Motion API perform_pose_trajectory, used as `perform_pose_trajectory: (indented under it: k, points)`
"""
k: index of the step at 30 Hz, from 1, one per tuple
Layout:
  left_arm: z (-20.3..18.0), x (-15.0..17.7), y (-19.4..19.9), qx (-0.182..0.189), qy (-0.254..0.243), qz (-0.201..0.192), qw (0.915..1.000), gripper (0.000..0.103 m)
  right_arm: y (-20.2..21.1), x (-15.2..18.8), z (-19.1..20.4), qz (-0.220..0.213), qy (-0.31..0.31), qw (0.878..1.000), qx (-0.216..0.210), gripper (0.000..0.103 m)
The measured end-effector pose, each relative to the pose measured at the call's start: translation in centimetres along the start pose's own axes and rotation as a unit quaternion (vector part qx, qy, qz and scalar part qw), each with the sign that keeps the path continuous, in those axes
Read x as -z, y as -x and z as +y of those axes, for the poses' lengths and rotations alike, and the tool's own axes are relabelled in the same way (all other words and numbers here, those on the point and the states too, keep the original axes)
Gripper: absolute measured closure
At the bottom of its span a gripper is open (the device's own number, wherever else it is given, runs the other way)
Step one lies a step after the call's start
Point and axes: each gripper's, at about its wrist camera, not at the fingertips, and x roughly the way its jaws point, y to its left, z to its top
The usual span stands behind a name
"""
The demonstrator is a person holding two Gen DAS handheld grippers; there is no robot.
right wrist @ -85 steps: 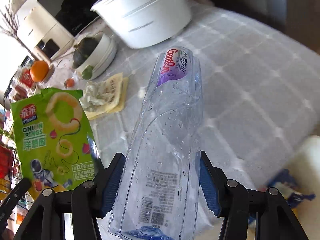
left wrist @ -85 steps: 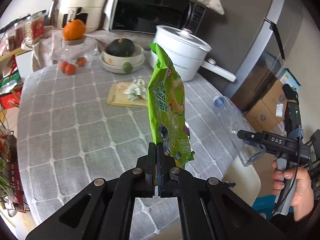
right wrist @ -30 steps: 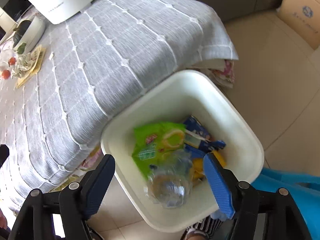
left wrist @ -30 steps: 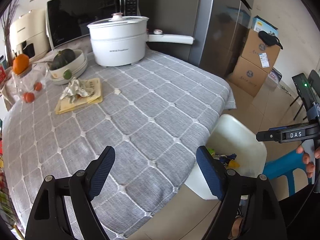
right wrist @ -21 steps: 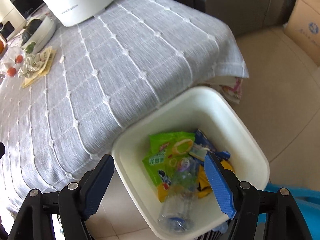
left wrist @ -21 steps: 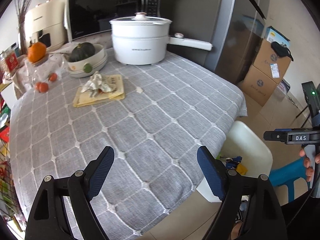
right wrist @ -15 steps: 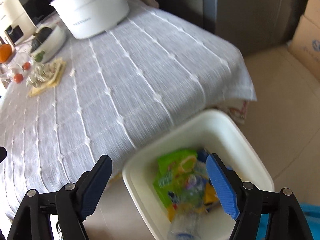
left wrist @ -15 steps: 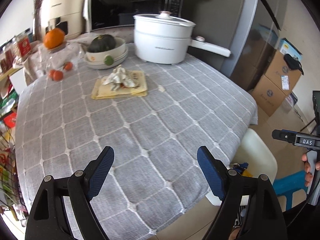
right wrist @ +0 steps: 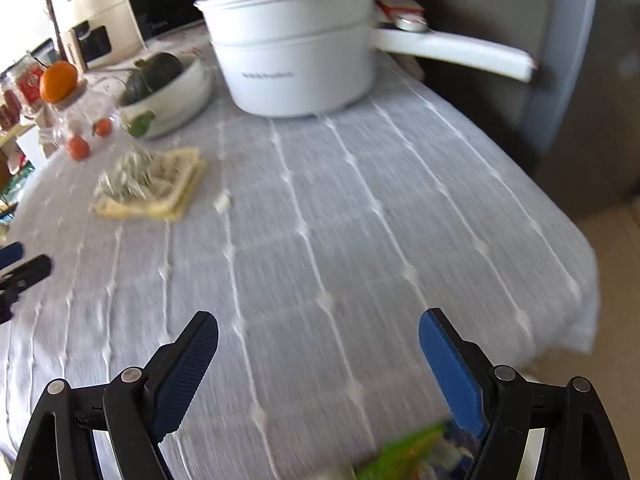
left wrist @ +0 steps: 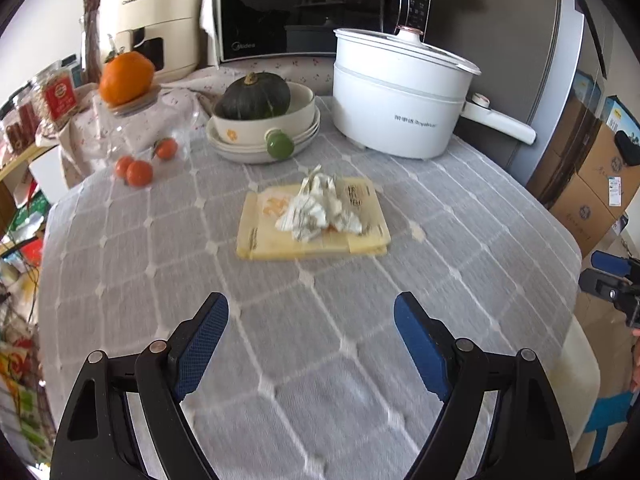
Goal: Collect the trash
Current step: 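Grasp the crumpled tissue on the yellow wrapper with the left gripper, then grasp the yellow bread wrapper with the right gripper while the left holds the tissue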
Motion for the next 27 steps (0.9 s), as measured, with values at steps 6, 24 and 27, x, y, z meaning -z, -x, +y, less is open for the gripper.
perform_pose_trajectory:
  k: [6, 24, 27]
  points:
    - [-0.8, -3.7, -5.4, 0.012, 0.030, -0.013, 0.9994, 0.016, -3.3, -1.4, 0.6, -0.005, 0.020, 1.000, -0.016, 0.017]
    - [1.3, -3.1, -0.2, 0.038, 0.073, -0.023, 0.9964, 0.078, -4.8, -2.0, 1.4, 0.008, -0.012, 0.999, -0.042, 0.017]
    - [2.5, -1.8, 3.8, 0.025, 0.069, -0.026, 0.9970, 0.078, -5.1, -2.5, 2.8, 0.007, -0.029, 0.997, -0.067, 0.017]
